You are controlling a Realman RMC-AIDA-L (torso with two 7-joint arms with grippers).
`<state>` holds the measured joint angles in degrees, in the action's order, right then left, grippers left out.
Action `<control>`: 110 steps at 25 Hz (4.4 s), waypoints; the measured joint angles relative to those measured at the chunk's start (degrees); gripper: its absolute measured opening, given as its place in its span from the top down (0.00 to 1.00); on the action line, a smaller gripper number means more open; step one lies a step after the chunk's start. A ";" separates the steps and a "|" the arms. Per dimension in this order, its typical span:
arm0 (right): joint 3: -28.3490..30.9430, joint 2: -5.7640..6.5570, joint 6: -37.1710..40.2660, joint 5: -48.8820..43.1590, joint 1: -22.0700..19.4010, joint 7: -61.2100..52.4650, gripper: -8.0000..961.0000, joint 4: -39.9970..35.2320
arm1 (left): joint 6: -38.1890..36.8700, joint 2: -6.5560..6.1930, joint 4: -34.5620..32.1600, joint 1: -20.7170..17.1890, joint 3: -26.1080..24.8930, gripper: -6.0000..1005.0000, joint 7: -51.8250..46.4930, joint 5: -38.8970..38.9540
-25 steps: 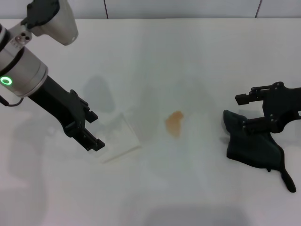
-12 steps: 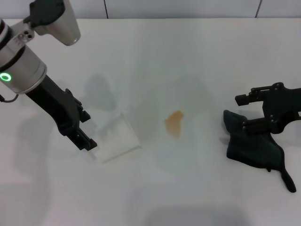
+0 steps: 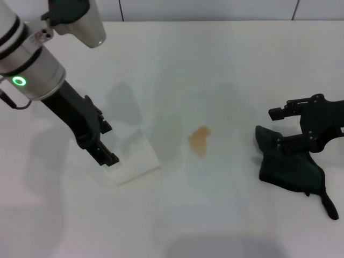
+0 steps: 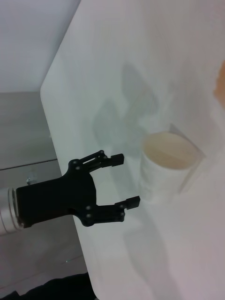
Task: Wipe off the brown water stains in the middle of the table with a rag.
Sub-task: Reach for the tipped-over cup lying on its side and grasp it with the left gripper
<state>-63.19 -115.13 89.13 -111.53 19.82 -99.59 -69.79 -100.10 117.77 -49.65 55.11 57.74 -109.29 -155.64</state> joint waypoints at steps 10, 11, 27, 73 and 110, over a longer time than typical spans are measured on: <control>0.00 0.00 -0.01 0.00 0.08 0.46 0.25 -0.08 | 1.23 1.04 0.23 -0.12 0.17 0.12 0.00 -0.09; 0.00 0.00 -0.01 0.00 0.09 0.49 0.25 -0.09 | 1.37 1.07 0.33 -0.16 0.17 0.12 -0.01 -0.09; 0.00 0.00 0.23 0.00 0.13 0.55 0.25 -0.09 | 4.58 1.33 3.69 -0.17 0.80 0.12 0.18 2.43; 0.00 0.00 0.43 0.00 0.13 0.54 0.25 -0.08 | 7.04 1.32 6.19 -0.27 2.38 0.12 0.13 2.74; 0.08 0.00 0.48 0.00 0.22 0.54 0.25 -0.17 | 10.42 1.32 7.80 0.52 4.31 0.15 0.17 2.74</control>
<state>-63.11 -115.13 89.60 -111.53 20.04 -99.05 -69.96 -89.68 119.09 -41.86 55.64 62.04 -109.12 -152.90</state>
